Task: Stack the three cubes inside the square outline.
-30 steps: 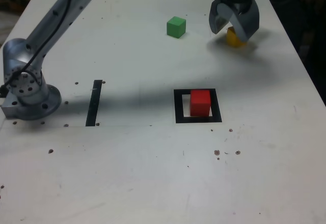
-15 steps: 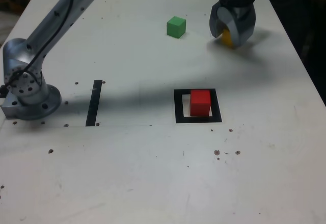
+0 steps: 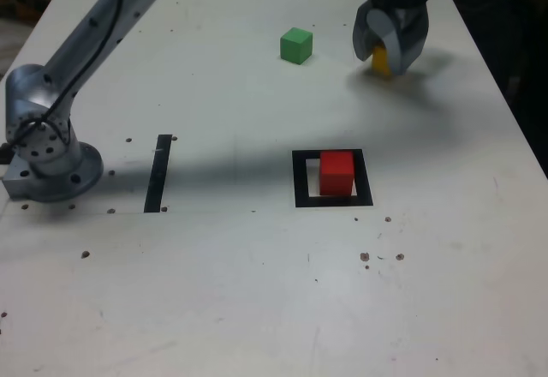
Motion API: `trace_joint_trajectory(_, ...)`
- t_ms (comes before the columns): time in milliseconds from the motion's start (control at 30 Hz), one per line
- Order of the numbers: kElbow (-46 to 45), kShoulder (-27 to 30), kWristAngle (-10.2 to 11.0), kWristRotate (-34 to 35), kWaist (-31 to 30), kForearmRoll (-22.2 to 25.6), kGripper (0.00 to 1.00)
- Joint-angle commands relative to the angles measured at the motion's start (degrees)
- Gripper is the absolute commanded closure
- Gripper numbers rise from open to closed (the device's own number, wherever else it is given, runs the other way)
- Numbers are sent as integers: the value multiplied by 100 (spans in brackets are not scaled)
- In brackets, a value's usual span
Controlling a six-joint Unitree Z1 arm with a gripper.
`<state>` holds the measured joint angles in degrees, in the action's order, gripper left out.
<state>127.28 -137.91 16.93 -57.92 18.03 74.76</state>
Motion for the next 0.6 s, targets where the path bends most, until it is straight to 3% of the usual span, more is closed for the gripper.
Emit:
trace_joint_trajectory(0,110,319,159,212,-162,312,82)
trace_joint_trajectory(100,82,712,297,638,-458,919,82)
trace_joint_trajectory(233,-279,1232,298,1445,-994,1386,82)
trace_joint_trajectory(567,-1556,2139,121,4685,-2770,1402,82)
